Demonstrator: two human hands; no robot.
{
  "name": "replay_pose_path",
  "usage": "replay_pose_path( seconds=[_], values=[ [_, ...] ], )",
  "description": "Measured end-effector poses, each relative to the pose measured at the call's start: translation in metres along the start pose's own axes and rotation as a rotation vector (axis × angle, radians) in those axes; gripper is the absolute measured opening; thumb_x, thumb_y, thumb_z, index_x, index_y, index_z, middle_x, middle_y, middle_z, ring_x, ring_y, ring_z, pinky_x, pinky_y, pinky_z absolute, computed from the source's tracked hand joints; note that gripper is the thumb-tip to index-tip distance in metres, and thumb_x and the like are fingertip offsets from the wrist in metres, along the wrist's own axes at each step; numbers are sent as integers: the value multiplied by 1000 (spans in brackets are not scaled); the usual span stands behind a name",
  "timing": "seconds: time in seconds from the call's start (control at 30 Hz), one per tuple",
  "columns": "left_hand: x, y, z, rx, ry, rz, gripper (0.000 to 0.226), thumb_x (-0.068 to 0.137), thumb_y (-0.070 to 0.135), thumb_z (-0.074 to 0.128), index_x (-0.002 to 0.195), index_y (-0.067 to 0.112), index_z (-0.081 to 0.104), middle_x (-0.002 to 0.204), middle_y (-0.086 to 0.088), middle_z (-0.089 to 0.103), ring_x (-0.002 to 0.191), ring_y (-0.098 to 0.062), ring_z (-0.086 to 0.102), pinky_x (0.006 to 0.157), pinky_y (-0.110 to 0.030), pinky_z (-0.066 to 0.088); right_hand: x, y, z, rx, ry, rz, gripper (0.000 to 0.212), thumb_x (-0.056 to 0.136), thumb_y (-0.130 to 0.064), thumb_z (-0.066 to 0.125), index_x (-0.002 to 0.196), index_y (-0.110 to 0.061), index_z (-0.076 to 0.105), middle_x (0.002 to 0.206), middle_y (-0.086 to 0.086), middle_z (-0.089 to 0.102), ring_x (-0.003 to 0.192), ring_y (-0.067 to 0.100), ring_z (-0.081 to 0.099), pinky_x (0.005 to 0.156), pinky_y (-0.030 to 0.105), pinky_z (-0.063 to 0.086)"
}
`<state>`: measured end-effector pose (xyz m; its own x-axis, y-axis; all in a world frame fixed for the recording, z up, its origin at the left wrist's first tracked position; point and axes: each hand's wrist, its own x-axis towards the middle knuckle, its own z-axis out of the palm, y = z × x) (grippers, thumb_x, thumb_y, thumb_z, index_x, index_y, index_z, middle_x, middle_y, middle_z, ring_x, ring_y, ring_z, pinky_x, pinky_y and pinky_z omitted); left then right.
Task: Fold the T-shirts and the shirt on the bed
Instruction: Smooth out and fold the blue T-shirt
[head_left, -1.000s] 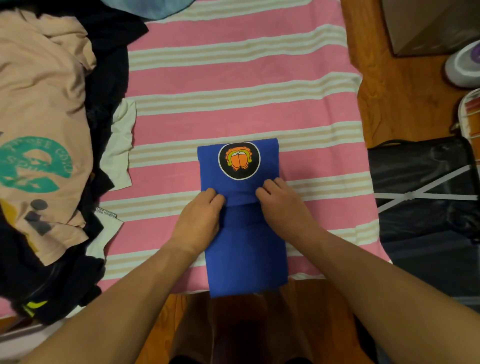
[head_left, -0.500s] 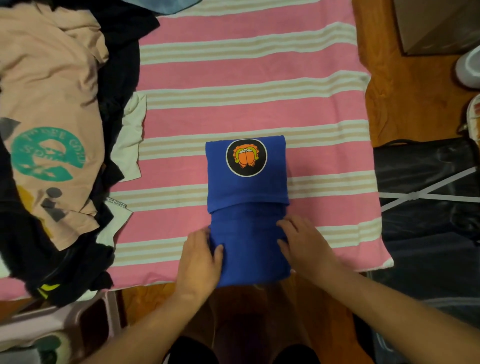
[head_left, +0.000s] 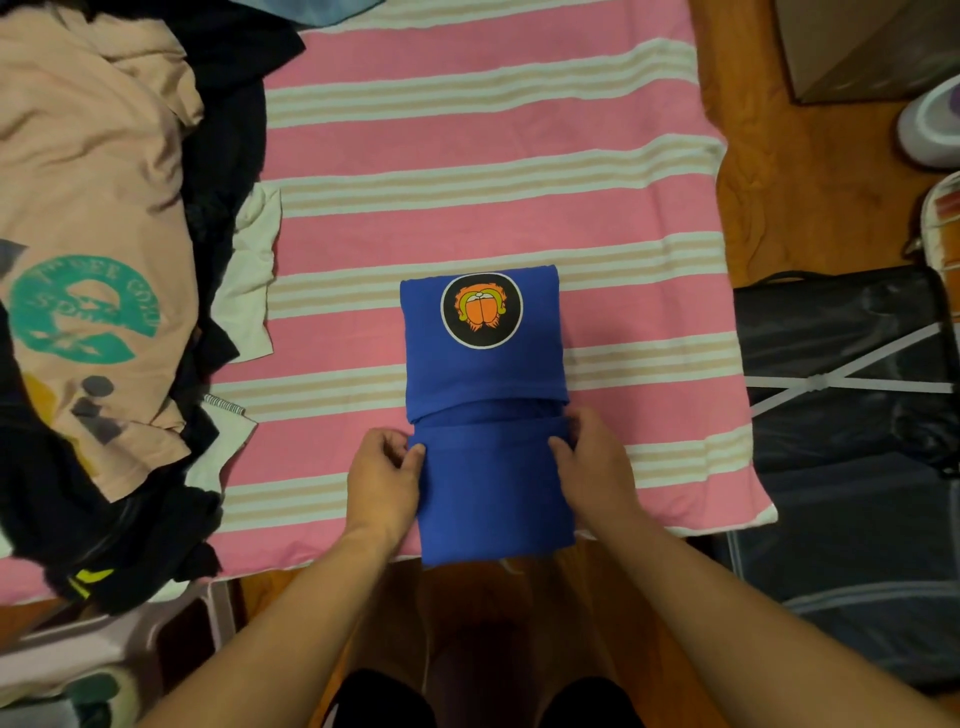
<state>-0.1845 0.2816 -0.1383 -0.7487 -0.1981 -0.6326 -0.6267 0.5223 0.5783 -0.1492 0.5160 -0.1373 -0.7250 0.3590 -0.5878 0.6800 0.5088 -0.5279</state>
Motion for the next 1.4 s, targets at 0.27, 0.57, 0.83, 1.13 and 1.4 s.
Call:
replay_pose_path(
  seconds=[0.27,0.57,0.83,1.13,1.4],
  values=[
    [-43,-52,6,1040,-381,1066,62,85,49,67,135,14,60,136,-14,58,127,-37,53,110,-49,43,-42,36,14,-786,-33,-961,44,73,-29,81,110,-11,64,113,13,61,100,33,57,86,43,51],
    [-33,-51,22,1286,-468,954,72,101,22,52,158,1,14,161,-34,7,149,-55,8,121,-59,15,-36,43,17,-1206,-311,-740,67,94,-32,32,155,-2,31,159,27,28,146,45,29,121,54,26],
    [-41,29,-43,506,-883,333,38,87,3,50,107,27,71,110,3,72,101,-19,66,89,-34,53,-42,-29,-64,-533,-732,-421,38,82,-40,47,113,-30,66,110,-9,66,99,12,62,90,36,51],
    [45,85,-44,-64,-315,92,33,89,13,55,116,31,58,108,-1,69,92,-22,66,85,-45,55,42,-79,-63,29,-260,-180,34,89,-19,73,117,-29,56,105,-8,63,94,20,63,76,28,49],
    [3,52,18,700,133,834,52,92,21,54,142,10,56,149,-19,47,139,-39,42,115,-51,38,58,-68,-22,-14,122,-91,23,100,-25,53,121,-17,53,112,2,59,104,29,59,81,39,46]
  ],
)
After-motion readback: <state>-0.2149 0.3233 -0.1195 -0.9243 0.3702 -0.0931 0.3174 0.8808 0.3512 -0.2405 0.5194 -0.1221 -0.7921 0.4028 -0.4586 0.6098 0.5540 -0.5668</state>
